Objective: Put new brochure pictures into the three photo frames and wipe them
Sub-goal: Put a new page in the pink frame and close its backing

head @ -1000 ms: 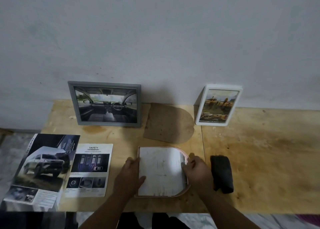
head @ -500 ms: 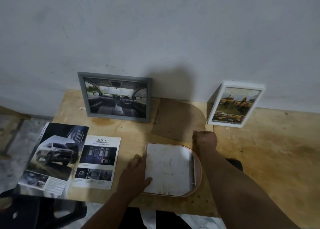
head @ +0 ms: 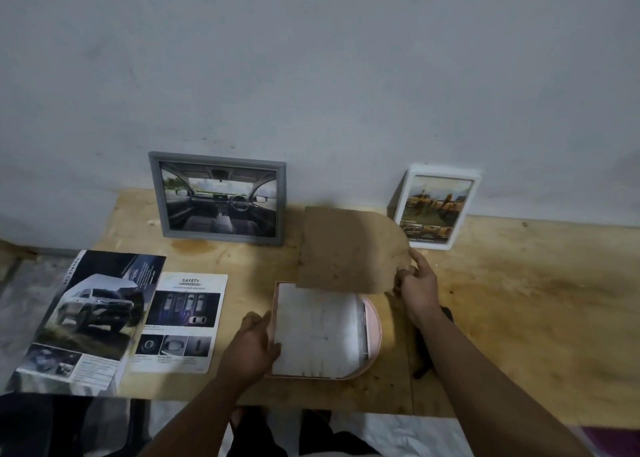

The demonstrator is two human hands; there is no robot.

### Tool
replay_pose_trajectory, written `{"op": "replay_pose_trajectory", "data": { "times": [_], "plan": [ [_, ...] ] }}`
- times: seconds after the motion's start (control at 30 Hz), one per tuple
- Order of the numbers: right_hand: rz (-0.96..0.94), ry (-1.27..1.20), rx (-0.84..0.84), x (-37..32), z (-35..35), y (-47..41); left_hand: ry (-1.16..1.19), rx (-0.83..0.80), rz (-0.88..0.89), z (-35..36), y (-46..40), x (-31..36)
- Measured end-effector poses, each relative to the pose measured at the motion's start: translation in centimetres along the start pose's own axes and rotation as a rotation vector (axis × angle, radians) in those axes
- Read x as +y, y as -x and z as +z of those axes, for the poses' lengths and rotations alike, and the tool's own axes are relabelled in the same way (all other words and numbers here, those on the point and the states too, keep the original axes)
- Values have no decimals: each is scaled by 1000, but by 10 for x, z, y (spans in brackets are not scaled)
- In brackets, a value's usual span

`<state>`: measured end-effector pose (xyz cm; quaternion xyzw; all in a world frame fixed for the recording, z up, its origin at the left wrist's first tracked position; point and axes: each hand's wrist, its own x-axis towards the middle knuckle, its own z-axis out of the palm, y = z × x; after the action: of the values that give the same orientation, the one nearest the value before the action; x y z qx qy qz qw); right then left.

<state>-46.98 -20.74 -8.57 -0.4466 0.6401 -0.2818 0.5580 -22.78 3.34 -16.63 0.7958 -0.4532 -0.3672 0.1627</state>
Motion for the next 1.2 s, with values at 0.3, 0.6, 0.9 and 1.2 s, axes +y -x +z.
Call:
{"op": "replay_pose_trajectory", "data": {
  "times": [0.3,0.6,0.9,1.2],
  "plan": [
    [16,217,-119,81,-4,58,36,-33,-131,-2,-9,-12],
    [-57,513,-81,123,23,84,-72,-97,-110,-4,-11,-7],
    [-100,1003,-107,127,28,81,-182,-142,-158,-1,-11,-3],
    [-295,1387,-420,102,43,61,-462,-139,-28,-8,-10,11]
  ]
}}
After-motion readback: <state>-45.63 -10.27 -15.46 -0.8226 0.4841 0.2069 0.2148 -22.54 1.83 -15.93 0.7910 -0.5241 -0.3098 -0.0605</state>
